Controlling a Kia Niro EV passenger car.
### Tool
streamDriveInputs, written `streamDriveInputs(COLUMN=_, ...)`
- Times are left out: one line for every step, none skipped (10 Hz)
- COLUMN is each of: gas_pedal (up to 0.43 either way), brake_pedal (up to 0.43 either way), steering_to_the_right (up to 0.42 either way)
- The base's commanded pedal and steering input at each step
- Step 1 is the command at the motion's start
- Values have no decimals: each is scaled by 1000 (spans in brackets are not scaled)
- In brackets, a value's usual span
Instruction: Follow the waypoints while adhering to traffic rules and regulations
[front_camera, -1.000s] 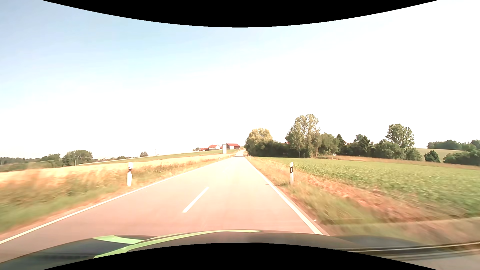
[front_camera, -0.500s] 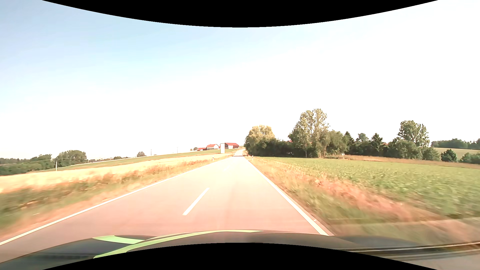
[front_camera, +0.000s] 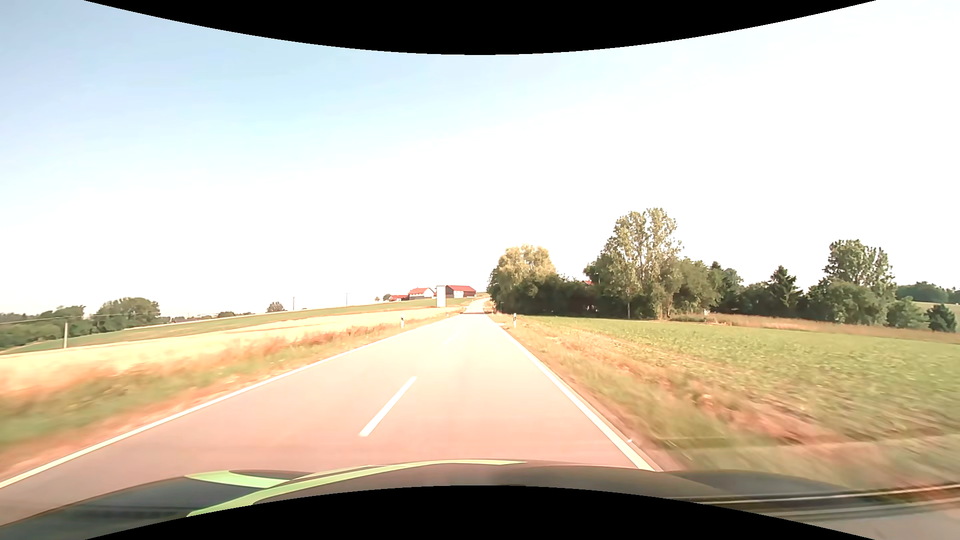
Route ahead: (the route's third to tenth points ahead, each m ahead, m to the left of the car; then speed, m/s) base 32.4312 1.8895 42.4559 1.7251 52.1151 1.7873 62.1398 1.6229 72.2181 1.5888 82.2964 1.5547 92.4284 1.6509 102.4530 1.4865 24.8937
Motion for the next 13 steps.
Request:
streamDriveInputs(gas_pedal=169, brake_pedal=0, steering_to_the_right=0)
streamDriveInputs(gas_pedal=169, brake_pedal=0, steering_to_the_right=0)
streamDriveInputs(gas_pedal=169, brake_pedal=0, steering_to_the_right=0)
streamDriveInputs(gas_pedal=169, brake_pedal=0, steering_to_the_right=0)
streamDriveInputs(gas_pedal=169, brake_pedal=0, steering_to_the_right=-1)
streamDriveInputs(gas_pedal=169, brake_pedal=0, steering_to_the_right=-1)
streamDriveInputs(gas_pedal=169, brake_pedal=0, steering_to_the_right=-1)
streamDriveInputs(gas_pedal=169, brake_pedal=0, steering_to_the_right=-3)
streamDriveInputs(gas_pedal=169, brake_pedal=0, steering_to_the_right=-3)
streamDriveInputs(gas_pedal=169, brake_pedal=0, steering_to_the_right=-3)
streamDriveInputs(gas_pedal=169, brake_pedal=0, steering_to_the_right=-3)
streamDriveInputs(gas_pedal=169, brake_pedal=0, steering_to_the_right=-3)
streamDriveInputs(gas_pedal=169, brake_pedal=0, steering_to_the_right=-2)
